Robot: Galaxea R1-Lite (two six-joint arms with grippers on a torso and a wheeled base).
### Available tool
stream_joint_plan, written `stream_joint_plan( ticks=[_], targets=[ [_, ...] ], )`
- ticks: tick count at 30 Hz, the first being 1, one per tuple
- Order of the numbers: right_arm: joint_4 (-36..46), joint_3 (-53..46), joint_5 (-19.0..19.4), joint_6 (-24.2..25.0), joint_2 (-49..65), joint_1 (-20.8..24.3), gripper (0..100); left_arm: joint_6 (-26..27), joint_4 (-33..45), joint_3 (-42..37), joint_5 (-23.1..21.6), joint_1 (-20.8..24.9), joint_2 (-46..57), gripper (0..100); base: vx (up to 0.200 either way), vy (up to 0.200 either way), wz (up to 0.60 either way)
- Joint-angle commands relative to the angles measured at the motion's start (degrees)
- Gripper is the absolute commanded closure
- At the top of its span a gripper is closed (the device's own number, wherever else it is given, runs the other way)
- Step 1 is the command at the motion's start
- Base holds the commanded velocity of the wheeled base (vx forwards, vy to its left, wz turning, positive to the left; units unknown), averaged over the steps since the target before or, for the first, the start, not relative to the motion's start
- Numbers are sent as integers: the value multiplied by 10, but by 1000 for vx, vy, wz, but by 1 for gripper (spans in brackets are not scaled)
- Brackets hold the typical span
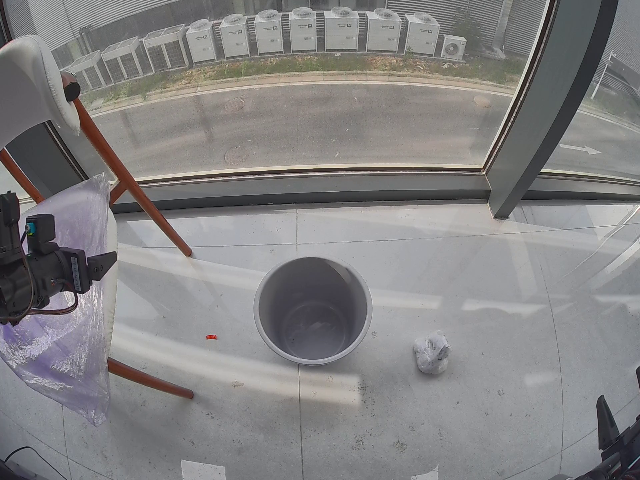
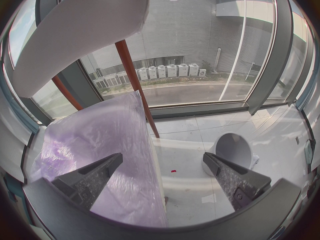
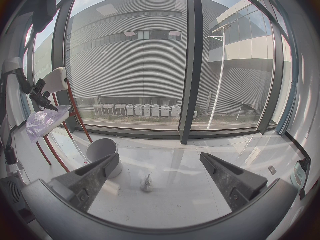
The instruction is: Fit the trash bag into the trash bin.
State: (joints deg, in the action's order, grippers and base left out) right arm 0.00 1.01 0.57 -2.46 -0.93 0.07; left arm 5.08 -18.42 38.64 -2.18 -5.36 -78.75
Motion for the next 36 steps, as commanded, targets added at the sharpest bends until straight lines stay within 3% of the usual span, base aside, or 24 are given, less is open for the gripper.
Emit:
stream_joint_plan(
  ticks=[1, 14, 28, 29, 36],
  targets=[
    [0, -10, 0, 0, 8, 0, 0, 18, -21, 24, -25, -25, -72, 0, 0, 0, 0],
    [0, -10, 0, 0, 8, 0, 0, 77, -22, 34, -28, -54, -121, 0, 0, 0, 0],
    [0, -10, 0, 1, 8, 0, 0, 91, -23, 36, -28, -75, -141, 0, 0, 0, 0],
    [0, -10, 0, 0, 8, 0, 0, 92, -23, 35, -28, -75, -141, 100, 0, 0, 0],
    [0, -10, 0, 1, 8, 0, 0, 99, -23, 34, -30, -76, -148, 100, 0, 0, 0]
  ],
)
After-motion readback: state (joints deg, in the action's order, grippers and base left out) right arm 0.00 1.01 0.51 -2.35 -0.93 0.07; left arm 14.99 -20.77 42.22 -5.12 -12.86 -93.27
